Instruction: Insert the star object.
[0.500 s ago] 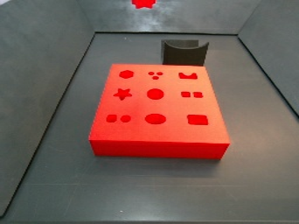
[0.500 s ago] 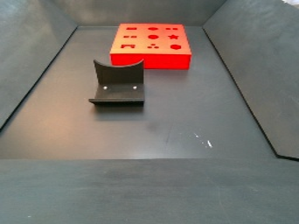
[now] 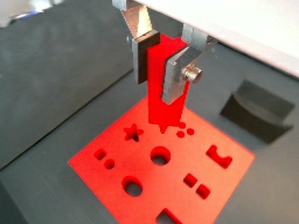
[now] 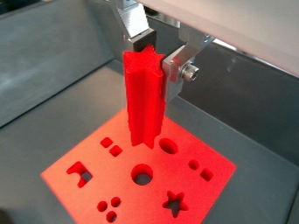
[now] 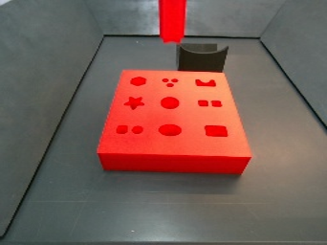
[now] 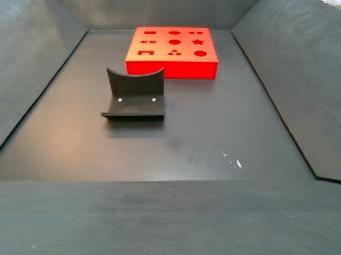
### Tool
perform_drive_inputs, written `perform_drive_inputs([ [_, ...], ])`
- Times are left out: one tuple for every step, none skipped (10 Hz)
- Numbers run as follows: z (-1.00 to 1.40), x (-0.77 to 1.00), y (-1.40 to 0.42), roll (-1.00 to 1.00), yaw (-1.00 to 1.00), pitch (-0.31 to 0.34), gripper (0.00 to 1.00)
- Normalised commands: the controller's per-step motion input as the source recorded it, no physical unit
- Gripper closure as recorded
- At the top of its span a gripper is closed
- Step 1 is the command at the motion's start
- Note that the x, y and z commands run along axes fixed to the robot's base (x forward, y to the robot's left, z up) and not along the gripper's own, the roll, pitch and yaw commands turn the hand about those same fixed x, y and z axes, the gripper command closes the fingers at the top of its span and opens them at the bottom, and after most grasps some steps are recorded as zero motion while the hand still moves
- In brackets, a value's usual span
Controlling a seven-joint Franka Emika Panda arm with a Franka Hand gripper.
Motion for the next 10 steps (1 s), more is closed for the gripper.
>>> perform_drive_inputs([
  [-0.71, 0.0, 0.0, -0.08, -0.91, 0.0, 1.0],
  [-0.69, -0.03, 0.0, 0.0, -1.0, 0.024, 1.0],
  [-0.5, -0.17, 0.0, 0.01, -0.96, 0.02, 1.0],
  [-0.51, -0.19, 0.0, 0.0, -0.97, 0.0, 1.0],
  [-0.33, -0.31, 0.02, 0.0, -0.93, -0.01, 1.0],
  [-0.26, -0.34, 0.02, 0.01, -0.91, -0.019, 1.0],
  [-0.22, -0.36, 0.04, 0.0, -0.89, -0.034, 1.0],
  [-0.22, -0.41, 0.0, 0.07, -0.84, 0.0, 1.0],
  [-0.28, -0.5, 0.05, 0.07, -0.71, 0.0, 1.0],
  [-0.23, -0.42, 0.02, 0.06, -0.59, -0.006, 1.0],
])
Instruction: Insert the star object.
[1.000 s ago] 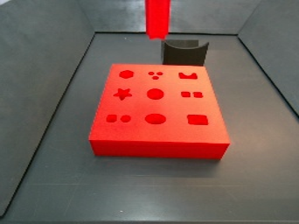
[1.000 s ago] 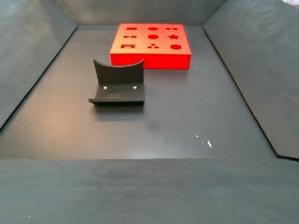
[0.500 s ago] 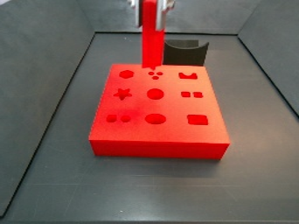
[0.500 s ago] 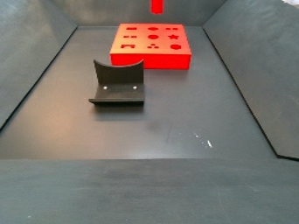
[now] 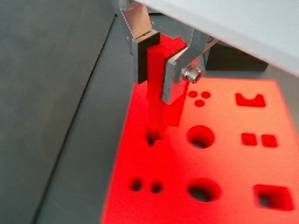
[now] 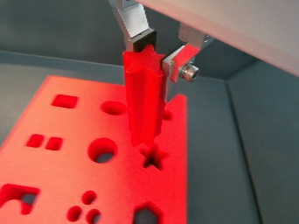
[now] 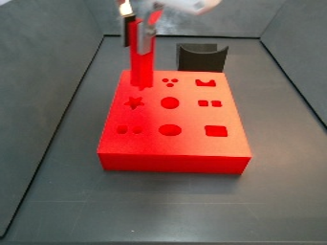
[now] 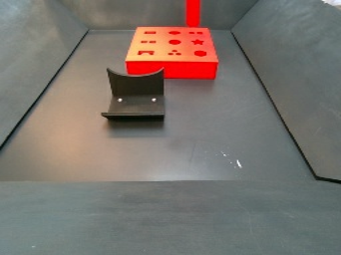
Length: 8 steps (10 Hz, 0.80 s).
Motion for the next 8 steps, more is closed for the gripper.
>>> perform_drive_inputs([
  [-0.15, -0.19, 0.0, 0.0, -0.26, -0.069, 1.0],
  [0.0, 0.0, 0.0, 0.0, 0.0, -0.017, 1.0],
  [-0.04, -0.03, -0.04, 0.0, 0.0, 0.0, 1.0],
  [-0.03, 0.0, 0.0, 0.0, 0.0, 0.0, 1.0],
  [0.0, 0.0, 0.0, 0.0, 0.0, -0.01, 1.0],
  [-0.24, 0.0, 0.0, -0.03, 0.0, -0.191, 1.0],
  [-0.38, 0.04, 0.0, -0.01, 0.0, -0.17, 1.0],
  [-0.36, 0.05, 0.02, -0.01, 0.0, -0.136, 1.0],
])
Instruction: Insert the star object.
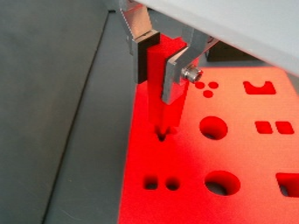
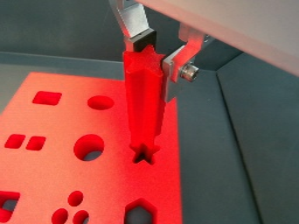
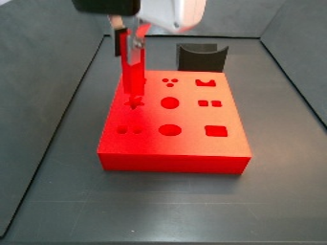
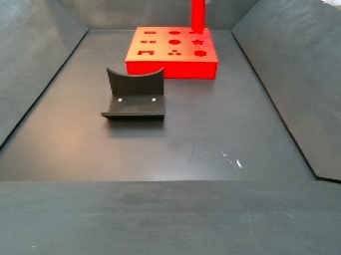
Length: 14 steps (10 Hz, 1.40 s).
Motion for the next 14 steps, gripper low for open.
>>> perform_drive_inputs([
  [-0.31, 0.09, 0.01, -0.02, 0.0, -0.121, 1.0],
  [-0.17, 0.2, 0.01, 0.0, 0.0, -0.1, 1.0],
  [-0.04, 0.21, 0.13, 0.0, 0.0, -0.04, 1.0],
  [-0.01, 0.15, 0.22, 0.03, -0.03, -0.026, 1.0],
  [-0.02, -0.07, 0.15, 0.01, -0.05, 0.0, 1.0],
  [-0.11, -0.14, 0.0, 0.0, 0.0, -0.02, 1.0],
  [-0.13, -0.12, -0.04, 0.0, 0.0, -0.034, 1.0],
  [-0.15, -0.15, -0.02, 0.0, 0.0, -0.036, 1.0],
  [-0.13, -0.11, -0.03, 0.0, 0.0, -0.039, 1.0],
  [-0.17, -0.18, 0.0, 0.0, 0.0, -0.05, 1.0],
  [-0.08, 0.0, -0.19, 0.0, 0.0, -0.03, 1.0],
  [-0.06, 0.0, -0.11, 0.03, 0.0, -0.029, 1.0],
  [-0.14, 0.01, 0.0, 0.03, -0.04, -0.014, 1.0],
  [-0.19, 0.0, 0.0, 0.02, -0.04, -0.01, 1.0],
])
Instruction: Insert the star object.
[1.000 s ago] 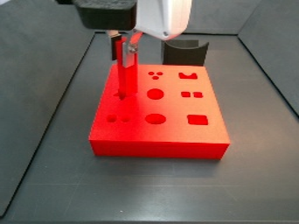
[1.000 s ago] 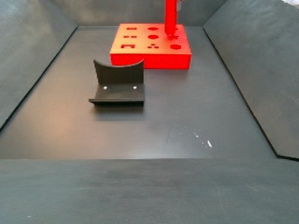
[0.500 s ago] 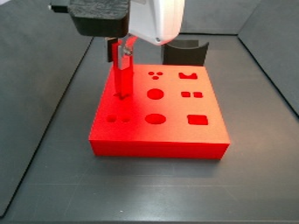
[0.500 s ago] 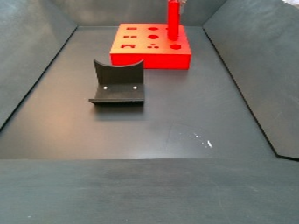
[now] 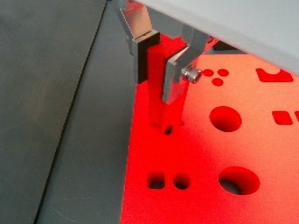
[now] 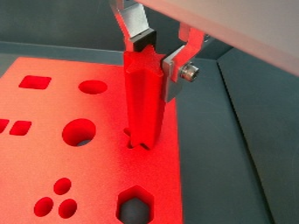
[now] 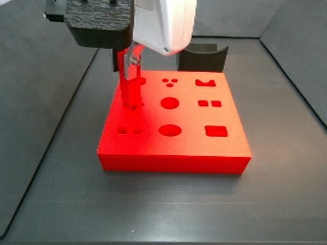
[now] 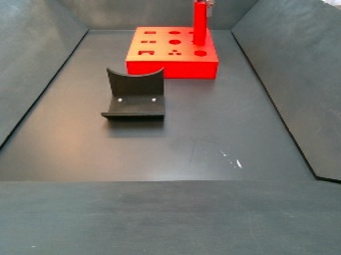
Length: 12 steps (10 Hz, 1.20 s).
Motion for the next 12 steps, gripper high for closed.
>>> perform_drive_inputs([
  [-0.14, 0.09, 0.0, 0.02, -0.03, 0.0, 1.0],
  [-0.15, 0.21, 0.0, 0.02, 0.0, 0.0, 1.0],
  [-0.13, 0.15, 0.0, 0.0, 0.0, 0.0, 1.0],
  [-0.13, 0.08, 0.0, 0.01, 0.06, 0.0, 1.0],
  [-0.17, 0.04, 0.0, 0.0, 0.2, -0.041, 1.0],
  [-0.13, 0.0, 0.0, 0.0, 0.14, -0.027, 1.0],
  [-0.1, 0.0, 0.0, 0.0, 0.0, -0.051, 1.0],
  [-0.52, 0.0, -0.12, 0.15, 0.0, -0.134, 1.0],
  [-0.65, 0.0, -0.13, 0.2, 0.0, -0.131, 1.0],
  [-0.67, 0.0, -0.11, 0.19, 0.0, -0.17, 1.0],
  [-0.63, 0.0, -0.13, 0.22, 0.0, -0.147, 1.0],
  [-0.64, 0.03, -0.13, 0.28, 0.0, -0.131, 1.0],
])
